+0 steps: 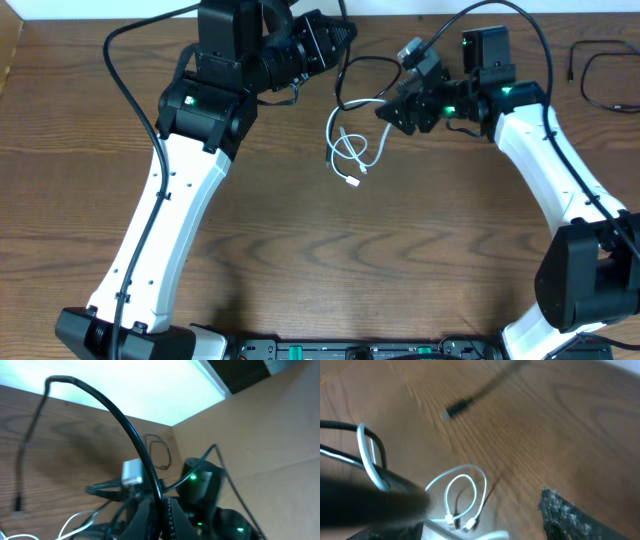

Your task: Untangle cables

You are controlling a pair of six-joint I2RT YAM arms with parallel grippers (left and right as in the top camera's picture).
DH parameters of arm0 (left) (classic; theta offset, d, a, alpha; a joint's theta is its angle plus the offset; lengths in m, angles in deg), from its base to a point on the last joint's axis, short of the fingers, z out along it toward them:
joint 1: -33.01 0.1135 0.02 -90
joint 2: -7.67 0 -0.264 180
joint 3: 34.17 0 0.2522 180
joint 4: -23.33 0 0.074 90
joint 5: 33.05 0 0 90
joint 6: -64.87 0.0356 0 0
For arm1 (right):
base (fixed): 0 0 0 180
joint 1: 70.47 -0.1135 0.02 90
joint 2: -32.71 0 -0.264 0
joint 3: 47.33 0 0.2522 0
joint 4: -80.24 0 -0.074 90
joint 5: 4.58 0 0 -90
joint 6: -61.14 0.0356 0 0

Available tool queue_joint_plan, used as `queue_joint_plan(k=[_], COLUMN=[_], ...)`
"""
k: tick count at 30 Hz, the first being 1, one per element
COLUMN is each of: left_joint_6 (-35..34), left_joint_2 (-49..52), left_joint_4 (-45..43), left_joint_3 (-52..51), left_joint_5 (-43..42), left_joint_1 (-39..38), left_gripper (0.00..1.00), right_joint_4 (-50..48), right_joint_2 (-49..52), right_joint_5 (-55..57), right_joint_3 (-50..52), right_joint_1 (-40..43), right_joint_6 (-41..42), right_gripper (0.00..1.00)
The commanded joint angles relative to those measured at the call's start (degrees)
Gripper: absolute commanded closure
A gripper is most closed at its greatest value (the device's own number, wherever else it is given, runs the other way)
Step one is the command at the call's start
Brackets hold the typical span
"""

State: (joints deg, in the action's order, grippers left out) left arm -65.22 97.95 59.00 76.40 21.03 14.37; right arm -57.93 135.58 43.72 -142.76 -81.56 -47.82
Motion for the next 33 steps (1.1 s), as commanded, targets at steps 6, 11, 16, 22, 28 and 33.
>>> queue_joint_plan(k=[6,11,16,22,28,33], left_joint_6=[-3.96,-0.07,5.60,11.28,13.64,14.62], left_joint_2=[-1.36,-1.36,-1.36,-1.36,-1.36,-1.36], left_joint_4=[-1.95,-1.11,6.54,14.43,15.78,17.18], left_joint_3=[-0.02,-0.04,-0.04,-0.04,-0.04,-0.04], left_joint_5=[-5.25,-4.98,5.75,14.88,16.31,20.13], left_joint_1=[3.56,10.25,16.65,20.09,20.61,20.72], left_gripper=[0.93,0.93,0.92,0.93,0.93,0.92], right_joint_4=[-2.27,1.16,11.13,18.95,20.24,20.13], right_joint_2=[0.44,0.44,0.44,0.44,0.44,0.42], right_joint_5=[7.41,15.67,35.06,47.95,45.07,32.52], right_joint_3=[1.49,1.49,1.49,1.49,1.49,1.46], right_joint_1=[0.22,6.40,14.12,21.11,28.52,36.70], right_joint_6=[9.77,21.46,30.99,34.71,38.91,38.36], right_gripper=[0.99,0.99,0.99,0.99,0.99,0.99])
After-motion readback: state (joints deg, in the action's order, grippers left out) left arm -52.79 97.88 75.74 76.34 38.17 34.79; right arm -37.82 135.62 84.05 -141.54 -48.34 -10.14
